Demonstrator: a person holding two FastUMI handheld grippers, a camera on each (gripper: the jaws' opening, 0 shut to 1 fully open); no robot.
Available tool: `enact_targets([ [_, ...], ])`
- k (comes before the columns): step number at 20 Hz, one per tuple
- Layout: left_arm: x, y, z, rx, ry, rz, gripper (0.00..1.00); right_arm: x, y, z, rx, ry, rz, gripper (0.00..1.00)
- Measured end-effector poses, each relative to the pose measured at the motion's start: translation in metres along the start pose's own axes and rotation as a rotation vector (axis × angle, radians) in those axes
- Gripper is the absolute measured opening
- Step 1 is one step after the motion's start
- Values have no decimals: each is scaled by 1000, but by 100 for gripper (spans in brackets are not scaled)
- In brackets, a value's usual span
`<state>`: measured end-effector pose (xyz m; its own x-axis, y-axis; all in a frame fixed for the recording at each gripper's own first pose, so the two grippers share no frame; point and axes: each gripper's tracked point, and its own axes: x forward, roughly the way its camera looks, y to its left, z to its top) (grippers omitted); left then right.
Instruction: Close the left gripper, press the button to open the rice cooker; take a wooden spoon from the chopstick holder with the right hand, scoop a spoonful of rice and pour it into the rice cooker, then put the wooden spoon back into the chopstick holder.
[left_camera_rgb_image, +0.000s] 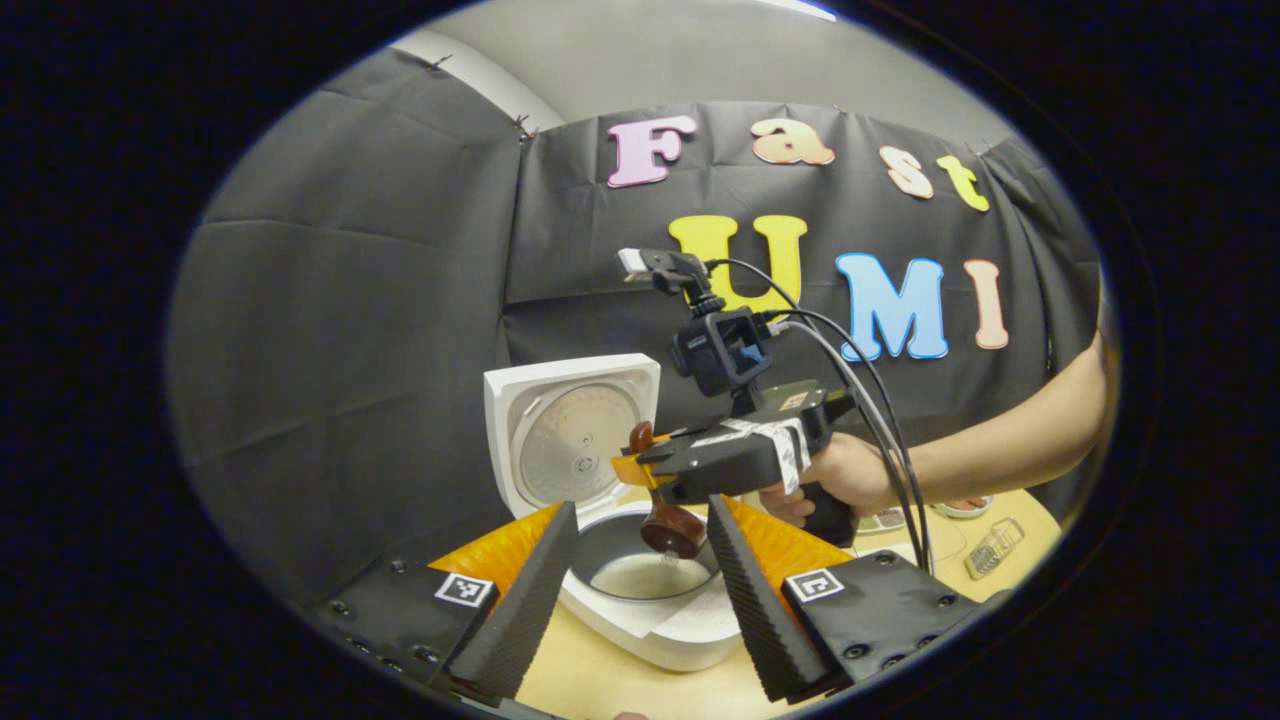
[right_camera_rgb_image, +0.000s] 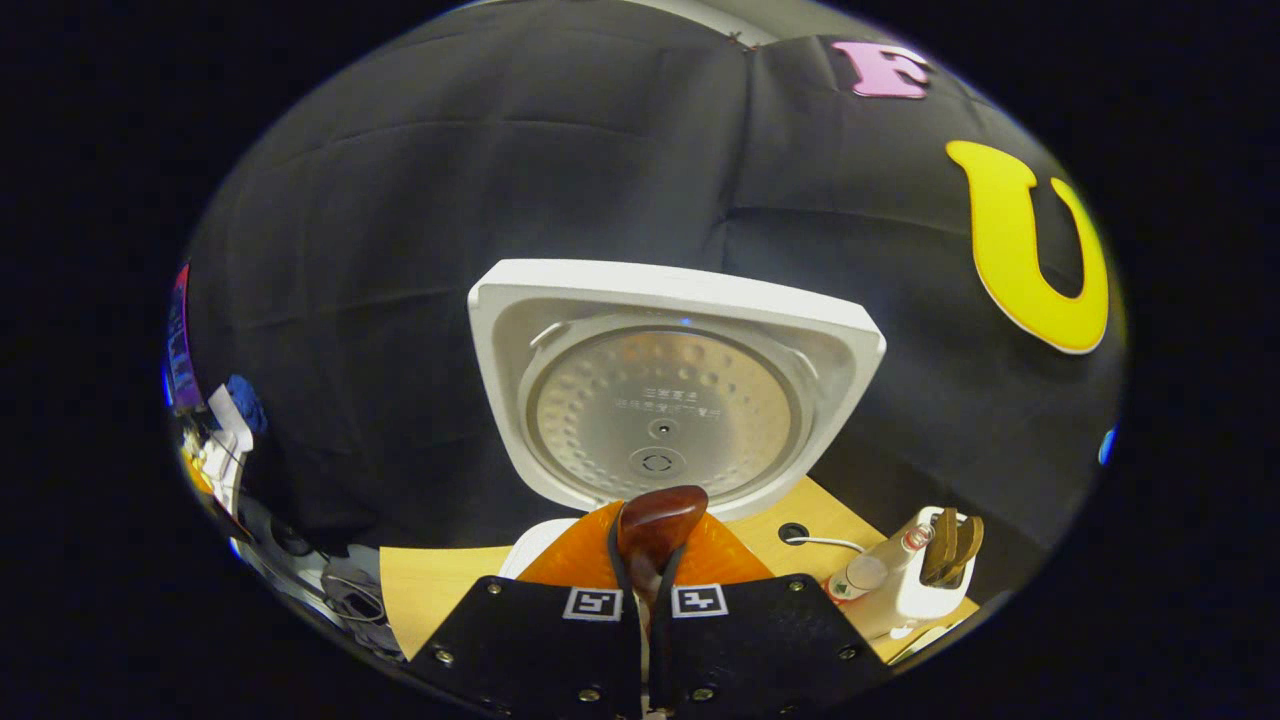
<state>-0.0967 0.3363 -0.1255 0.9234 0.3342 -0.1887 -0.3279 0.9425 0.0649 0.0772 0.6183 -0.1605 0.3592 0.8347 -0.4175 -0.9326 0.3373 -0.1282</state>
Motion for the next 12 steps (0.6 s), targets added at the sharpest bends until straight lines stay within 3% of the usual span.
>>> enact_targets([
  [2, -1, -1, 1, -3, -3, 8, 91, -2, 4, 1, -15, -6, 12, 4],
  [4, -2, -2, 2, -9, -5, 11, 91, -7, -5, 5, 52, -37, 11, 4],
  [12, 4, -27, 13, -8, -20, -30, 91, -81, -81, 23, 702, -230, 43, 4],
])
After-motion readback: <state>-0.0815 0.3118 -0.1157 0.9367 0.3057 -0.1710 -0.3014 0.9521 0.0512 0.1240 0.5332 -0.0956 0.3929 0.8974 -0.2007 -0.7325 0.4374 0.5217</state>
